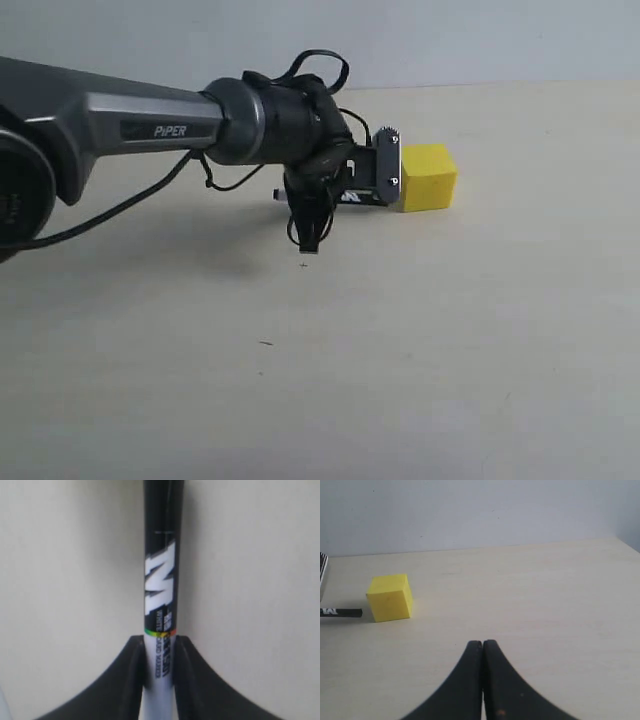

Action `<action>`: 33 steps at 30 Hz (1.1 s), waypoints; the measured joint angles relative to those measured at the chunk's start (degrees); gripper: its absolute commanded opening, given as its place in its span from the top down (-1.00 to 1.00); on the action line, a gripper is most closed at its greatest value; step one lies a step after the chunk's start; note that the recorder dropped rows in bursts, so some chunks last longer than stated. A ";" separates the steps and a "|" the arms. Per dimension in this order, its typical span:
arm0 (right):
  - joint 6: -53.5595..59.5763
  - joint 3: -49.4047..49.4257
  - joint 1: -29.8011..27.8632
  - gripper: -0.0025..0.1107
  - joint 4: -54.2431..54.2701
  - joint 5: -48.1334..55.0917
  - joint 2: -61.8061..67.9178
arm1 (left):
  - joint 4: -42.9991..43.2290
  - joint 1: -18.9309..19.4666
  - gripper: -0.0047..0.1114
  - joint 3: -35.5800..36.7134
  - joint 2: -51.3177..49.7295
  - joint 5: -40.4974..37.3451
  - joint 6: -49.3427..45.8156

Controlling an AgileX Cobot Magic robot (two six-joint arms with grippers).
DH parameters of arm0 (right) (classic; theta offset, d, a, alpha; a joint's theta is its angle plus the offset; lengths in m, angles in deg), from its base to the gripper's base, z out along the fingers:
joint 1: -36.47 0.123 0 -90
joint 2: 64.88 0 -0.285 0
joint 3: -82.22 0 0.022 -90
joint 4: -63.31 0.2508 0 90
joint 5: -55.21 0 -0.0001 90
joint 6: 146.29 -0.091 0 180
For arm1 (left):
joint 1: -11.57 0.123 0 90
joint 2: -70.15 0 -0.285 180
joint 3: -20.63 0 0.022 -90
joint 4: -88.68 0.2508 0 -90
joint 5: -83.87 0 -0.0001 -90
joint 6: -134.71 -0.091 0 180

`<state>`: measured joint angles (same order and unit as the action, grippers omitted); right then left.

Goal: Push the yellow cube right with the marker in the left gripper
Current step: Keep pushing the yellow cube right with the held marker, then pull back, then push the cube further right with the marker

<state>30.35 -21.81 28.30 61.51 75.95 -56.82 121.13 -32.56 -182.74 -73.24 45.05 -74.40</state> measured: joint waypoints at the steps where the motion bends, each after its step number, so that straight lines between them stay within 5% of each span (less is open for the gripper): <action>1: 0.00 0.00 0.00 0.96 0.00 0.00 0.00 | 0.11 0.48 0.92 -0.46 0.00 -0.98 0.26; 12: 0.00 0.00 0.00 0.96 0.00 0.00 0.00 | -0.93 6.73 0.92 -0.97 0.45 -8.73 2.76; 33: 0.00 0.00 0.00 0.96 0.00 0.00 0.00 | -2.31 6.88 0.92 -0.97 0.45 -8.73 3.54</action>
<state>30.35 -21.81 28.30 61.51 75.95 -56.82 118.81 -25.68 -183.70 -72.78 36.32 -70.86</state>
